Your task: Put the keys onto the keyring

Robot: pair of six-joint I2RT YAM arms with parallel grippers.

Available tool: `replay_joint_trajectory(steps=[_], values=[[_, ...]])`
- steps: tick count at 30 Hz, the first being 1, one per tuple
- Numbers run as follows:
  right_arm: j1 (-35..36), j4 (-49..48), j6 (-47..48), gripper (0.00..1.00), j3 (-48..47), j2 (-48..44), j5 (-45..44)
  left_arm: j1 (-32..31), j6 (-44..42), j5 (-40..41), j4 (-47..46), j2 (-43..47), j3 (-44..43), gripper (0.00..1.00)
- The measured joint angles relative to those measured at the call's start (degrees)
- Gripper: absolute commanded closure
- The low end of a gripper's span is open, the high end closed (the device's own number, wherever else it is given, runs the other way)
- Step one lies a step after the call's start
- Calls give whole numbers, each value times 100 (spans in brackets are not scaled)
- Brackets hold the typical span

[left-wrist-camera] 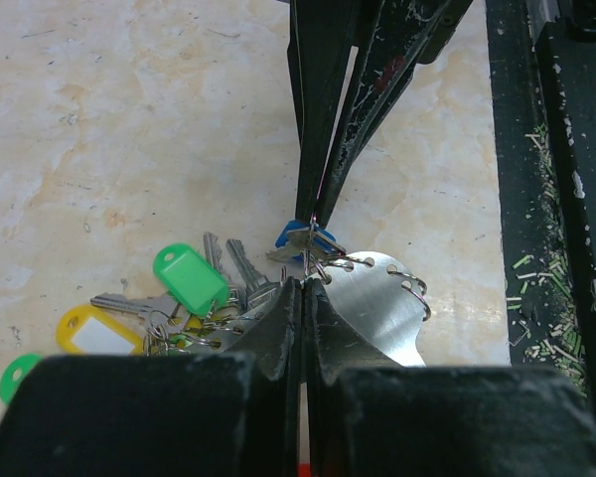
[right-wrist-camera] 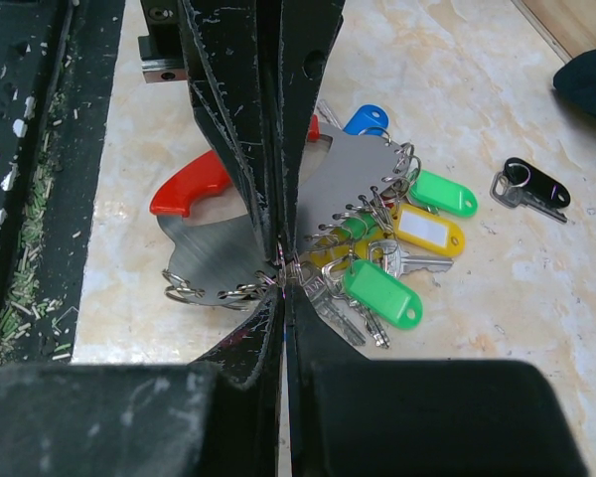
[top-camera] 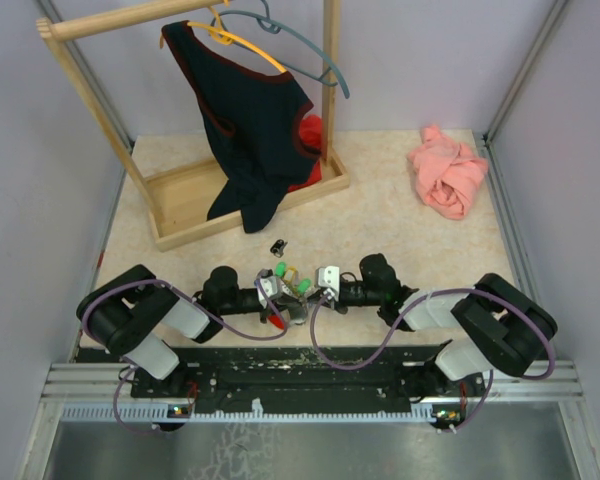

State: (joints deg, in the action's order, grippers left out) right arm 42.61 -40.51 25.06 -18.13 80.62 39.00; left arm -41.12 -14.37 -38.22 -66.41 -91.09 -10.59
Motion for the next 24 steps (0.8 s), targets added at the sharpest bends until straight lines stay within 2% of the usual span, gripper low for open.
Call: replay_joint_trajectory(steps=[24], values=[[0, -17, -66, 100, 0, 31, -9, 0, -2, -4, 2, 0, 0, 99]])
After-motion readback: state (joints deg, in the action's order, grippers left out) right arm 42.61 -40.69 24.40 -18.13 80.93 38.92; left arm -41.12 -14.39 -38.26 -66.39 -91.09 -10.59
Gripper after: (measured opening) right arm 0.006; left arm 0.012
